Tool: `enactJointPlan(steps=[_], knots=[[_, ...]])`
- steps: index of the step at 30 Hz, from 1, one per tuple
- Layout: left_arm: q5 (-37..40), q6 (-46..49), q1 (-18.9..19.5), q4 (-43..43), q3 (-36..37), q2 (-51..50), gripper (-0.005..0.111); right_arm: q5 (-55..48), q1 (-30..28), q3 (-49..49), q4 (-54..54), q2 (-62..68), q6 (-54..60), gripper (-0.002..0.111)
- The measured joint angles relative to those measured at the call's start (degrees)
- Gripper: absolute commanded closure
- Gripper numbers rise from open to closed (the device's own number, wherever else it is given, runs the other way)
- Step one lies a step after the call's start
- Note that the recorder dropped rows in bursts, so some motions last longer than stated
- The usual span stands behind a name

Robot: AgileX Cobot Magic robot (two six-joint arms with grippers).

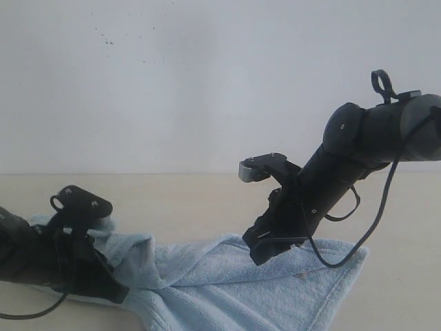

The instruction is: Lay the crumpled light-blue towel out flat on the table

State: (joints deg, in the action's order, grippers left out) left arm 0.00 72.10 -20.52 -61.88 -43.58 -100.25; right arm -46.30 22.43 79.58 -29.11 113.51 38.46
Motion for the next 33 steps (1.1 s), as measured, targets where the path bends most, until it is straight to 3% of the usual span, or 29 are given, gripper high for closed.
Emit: enactJointPlan(steps=[7, 12, 17, 22, 23, 26, 33], knots=[[0.0, 0.0, 0.0, 0.0, 0.3, 9.8, 0.103, -1.3, 0.0, 0.0, 0.6, 0.0, -0.4, 0.07], [-2.6, 0.1, 0.0, 1.3, 0.9, 16.6, 0.103, -1.9, -0.4, 0.0, 7.7, 0.0, -5.0, 0.07], [-5.2, 2.1, 0.0, 1.4, 0.9, 22.3, 0.103, -3.1, -4.9, 0.0, 21.3, -0.3, -14.1, 0.07], [-5.1, 2.5, 0.0, 1.4, 1.5, 22.5, 0.103, -4.2, -10.7, 0.0, 23.4, -0.3, -15.2, 0.07], [-5.1, 2.5, 0.0, 1.4, 1.5, 22.5, 0.103, -4.6, -11.8, 0.0, 23.5, -0.3, -14.5, 0.069], [-5.4, 2.5, 0.0, 1.4, 1.5, 22.5, 0.103, -4.5, -13.8, 0.0, 23.6, -0.4, -11.7, 0.051], [-5.4, 2.5, 0.0, 1.4, 1.5, 22.5, 0.103, -2.4, -15.2, 0.1, 21.5, 0.6, -8.6, 0.05]])
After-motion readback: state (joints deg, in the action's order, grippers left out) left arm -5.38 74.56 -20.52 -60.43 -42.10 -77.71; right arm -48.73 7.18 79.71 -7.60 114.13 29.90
